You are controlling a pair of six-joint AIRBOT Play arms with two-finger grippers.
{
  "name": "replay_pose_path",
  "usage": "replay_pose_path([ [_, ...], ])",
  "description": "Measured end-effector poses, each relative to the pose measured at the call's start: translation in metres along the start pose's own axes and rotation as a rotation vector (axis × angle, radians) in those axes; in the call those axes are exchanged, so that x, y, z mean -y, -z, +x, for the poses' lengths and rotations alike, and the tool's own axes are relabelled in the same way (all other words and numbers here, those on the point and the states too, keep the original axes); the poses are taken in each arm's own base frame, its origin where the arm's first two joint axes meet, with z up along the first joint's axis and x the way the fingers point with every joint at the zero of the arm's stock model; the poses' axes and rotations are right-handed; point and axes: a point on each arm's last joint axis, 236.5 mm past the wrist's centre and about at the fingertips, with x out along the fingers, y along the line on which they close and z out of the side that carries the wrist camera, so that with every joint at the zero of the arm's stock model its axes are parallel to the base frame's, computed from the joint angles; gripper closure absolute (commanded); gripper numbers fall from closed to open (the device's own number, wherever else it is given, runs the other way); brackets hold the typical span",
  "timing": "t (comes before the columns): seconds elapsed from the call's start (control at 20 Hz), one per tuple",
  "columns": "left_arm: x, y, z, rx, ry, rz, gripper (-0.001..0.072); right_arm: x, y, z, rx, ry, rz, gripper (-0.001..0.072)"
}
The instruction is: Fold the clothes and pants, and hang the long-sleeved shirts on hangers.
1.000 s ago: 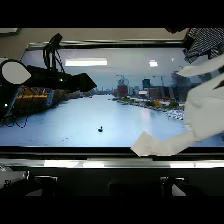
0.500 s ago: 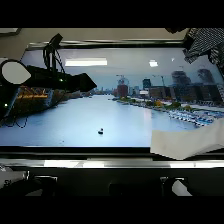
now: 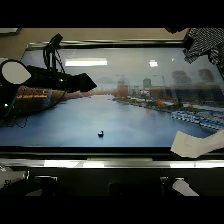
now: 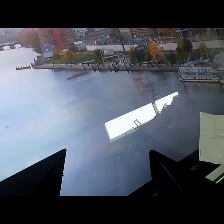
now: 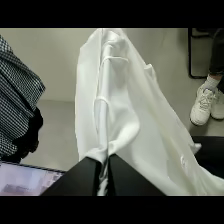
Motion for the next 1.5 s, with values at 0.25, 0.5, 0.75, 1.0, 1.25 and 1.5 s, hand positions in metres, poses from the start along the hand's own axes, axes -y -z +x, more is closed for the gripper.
replay_pose_path([
  [0.25,0.000,0.000,0.000,0.000,0.000,0.000,0.0107,-0.004,-0.018,0.000,0.061,-0.039,-0.003,0.0685],
  [0.5,0.000,0.001,0.000,-0.002,0.000,-0.001,0.0107,-0.021,-0.072,-0.022,0.267,-0.123,0.026,0.0685],
  [0.75,-0.002,0.004,0.003,-0.018,-0.003,-0.005,0.0108,-0.019,-0.105,-0.025,0.413,-0.117,0.047,0.0685],
  [1.0,-0.005,0.008,0.007,-0.039,-0.006,-0.009,0.0107,-0.012,-0.100,0.003,0.417,-0.063,0.055,0.0685],
  [1.25,-0.006,0.010,0.008,-0.046,-0.007,-0.011,0.0107,-0.008,-0.105,0.014,0.457,-0.039,0.076,0.0685],
  [1.5,-0.006,0.011,0.009,-0.052,-0.008,-0.012,0.0107,-0.001,-0.120,0.013,0.530,-0.031,0.111,0.0684],
])
